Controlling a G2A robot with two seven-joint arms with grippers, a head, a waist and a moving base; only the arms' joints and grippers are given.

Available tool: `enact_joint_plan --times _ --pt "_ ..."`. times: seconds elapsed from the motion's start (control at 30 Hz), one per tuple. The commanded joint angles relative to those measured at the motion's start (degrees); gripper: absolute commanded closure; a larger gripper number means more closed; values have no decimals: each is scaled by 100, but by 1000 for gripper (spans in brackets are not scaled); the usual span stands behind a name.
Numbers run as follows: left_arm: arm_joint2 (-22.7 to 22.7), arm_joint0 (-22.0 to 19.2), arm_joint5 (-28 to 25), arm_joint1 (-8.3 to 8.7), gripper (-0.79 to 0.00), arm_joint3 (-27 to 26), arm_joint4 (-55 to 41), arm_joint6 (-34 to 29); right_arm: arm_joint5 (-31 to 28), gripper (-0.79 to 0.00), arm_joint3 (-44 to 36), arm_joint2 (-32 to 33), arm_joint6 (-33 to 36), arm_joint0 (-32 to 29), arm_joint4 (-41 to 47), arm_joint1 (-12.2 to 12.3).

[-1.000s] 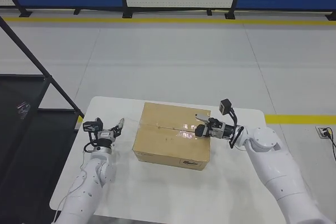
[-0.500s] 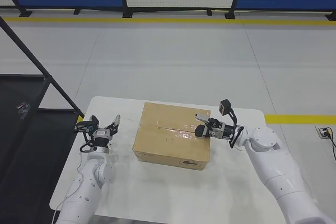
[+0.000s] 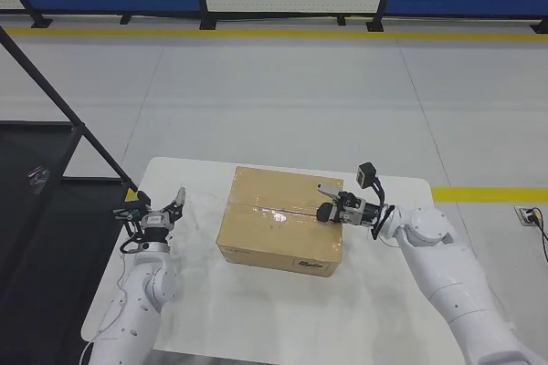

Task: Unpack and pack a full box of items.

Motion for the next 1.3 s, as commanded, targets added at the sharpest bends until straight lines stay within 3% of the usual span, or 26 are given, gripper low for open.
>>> enact_joint_plan --times 0.0,0.77,1.27 --pt "-54 20 8 5 -785 -19 -41 -19 -7 -785 44 -20 -9 23 15 -12" --pt "-462 -129 -78 20 -785 -5 -446 -375 -170 -785 289 -146 -77 140 116 -103" --pt "-539 -167 -100 8 -785 -97 -517 -218 -191 -785 348 -169 -46 161 127 -125"
